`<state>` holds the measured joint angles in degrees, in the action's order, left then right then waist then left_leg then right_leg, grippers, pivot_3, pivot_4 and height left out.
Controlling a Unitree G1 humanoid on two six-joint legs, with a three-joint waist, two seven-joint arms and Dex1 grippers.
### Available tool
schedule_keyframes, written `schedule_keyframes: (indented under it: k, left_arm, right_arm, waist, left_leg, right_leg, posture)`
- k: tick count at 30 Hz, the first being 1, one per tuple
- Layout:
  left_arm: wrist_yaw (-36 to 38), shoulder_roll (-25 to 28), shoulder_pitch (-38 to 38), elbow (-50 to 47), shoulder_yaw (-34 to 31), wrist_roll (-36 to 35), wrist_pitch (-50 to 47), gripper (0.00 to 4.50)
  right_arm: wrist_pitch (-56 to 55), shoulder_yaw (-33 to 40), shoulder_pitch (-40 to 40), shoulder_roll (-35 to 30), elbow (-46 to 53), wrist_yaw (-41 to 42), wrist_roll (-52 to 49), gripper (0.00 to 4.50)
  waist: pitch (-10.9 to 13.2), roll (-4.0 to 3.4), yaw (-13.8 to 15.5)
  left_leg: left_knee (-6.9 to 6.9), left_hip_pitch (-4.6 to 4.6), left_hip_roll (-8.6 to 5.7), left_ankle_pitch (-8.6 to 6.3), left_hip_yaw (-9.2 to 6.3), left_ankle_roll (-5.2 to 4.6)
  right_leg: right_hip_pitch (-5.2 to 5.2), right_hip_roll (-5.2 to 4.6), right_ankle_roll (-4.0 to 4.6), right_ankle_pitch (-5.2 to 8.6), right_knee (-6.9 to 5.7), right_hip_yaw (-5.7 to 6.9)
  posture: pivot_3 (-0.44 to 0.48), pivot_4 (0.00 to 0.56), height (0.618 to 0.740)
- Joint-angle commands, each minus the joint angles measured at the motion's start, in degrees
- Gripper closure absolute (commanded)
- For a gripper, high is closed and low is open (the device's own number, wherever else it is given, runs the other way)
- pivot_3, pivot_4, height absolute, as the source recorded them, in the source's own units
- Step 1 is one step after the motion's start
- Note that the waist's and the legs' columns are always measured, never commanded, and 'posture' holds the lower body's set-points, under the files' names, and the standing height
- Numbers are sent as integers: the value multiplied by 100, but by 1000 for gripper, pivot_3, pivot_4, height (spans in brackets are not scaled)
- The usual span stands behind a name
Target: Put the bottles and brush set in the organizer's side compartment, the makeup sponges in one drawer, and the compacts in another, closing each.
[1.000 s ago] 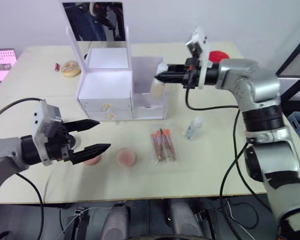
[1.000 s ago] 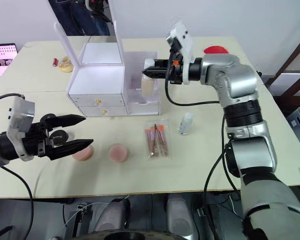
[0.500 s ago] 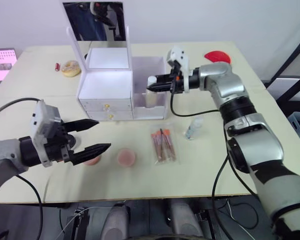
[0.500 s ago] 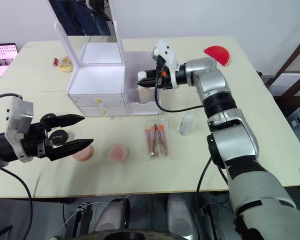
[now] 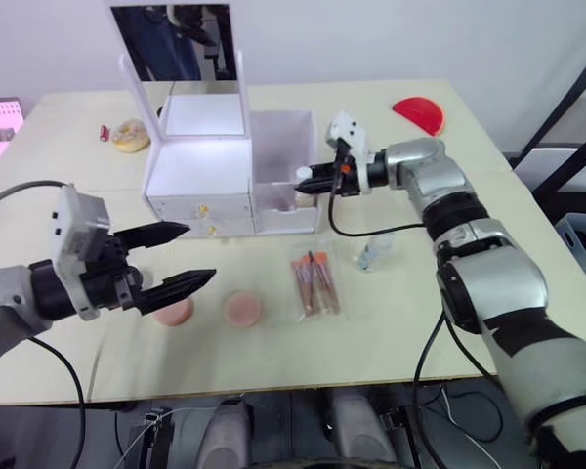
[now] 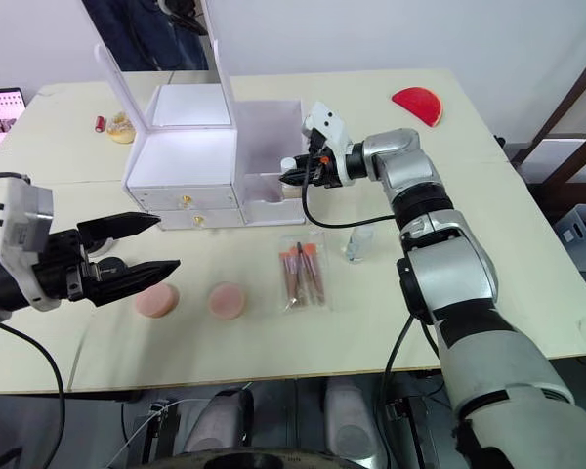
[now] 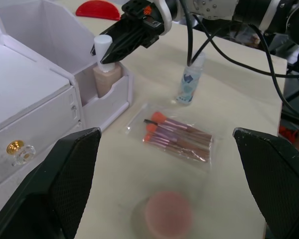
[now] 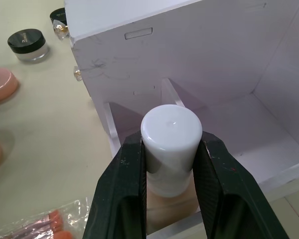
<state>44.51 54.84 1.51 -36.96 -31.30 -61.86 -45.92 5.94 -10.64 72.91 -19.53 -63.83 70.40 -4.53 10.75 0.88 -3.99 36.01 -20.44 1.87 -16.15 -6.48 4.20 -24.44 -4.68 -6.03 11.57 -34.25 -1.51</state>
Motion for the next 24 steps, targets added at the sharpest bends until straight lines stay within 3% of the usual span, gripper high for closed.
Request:
schedule_keyframes:
  k: [1, 2, 8, 15, 20, 24]
  left_arm:
    - [-42, 76, -80, -92, -142, -66, 57, 0]
    - [-42, 83, -83, -92, -145, -57, 62, 0]
    - [-31, 104, -77, -89, -150, -52, 71, 0]
    - [-19, 130, -100, -54, -131, -40, 66, 0]
    - [179, 225, 60, 257, -403, 208, 115, 0]
    - [670, 360, 517, 846, -958, 760, 278, 0]
  right_arm:
    - [-93, 165, 231, -8, -3, -21, 74, 3733]
    - [-86, 185, 239, -6, -3, -13, 77, 2711]
    - [-16, 355, 325, 3, 93, 86, 16, 69]
    - [409, 623, 449, -190, 647, 457, -169, 24]
    - [1268, 942, 233, -807, 1896, 591, -524, 24]
    - [2209, 1292, -595, -1673, 3452, 484, -859, 24]
  waist:
    - [0, 0, 0]
    - [0, 0, -1]
    - [0, 0, -3]
    - [1, -1, -6]
    - [2, -3, 14]
    - [0, 1, 23]
  left_leg:
    - [1, -1, 0, 0, 0, 0]
    - [2, -2, 0, 0, 0, 0]
    - [2, 2, 0, 0, 0, 0]
    - [-2, 0, 0, 0, 0, 0]
    - [-1, -5, -1, 0, -1, 0]
    - [-6, -2, 0, 0, -2, 0]
  right_leg:
    - [0, 0, 0, 0, 1, 0]
    - [1, 0, 0, 0, 1, 0]
    - [1, 0, 0, 0, -3, 0]
    - [0, 0, -1, 0, 0, 0]
    - [0, -1, -1, 1, 3, 0]
    - [0, -1, -6, 5, 2, 1]
  posture:
    - [0, 150, 739]
    - [0, 150, 739]
    - [0, 150, 739]
    - [0, 150, 739]
    - [0, 150, 739]
    - [0, 150, 739]
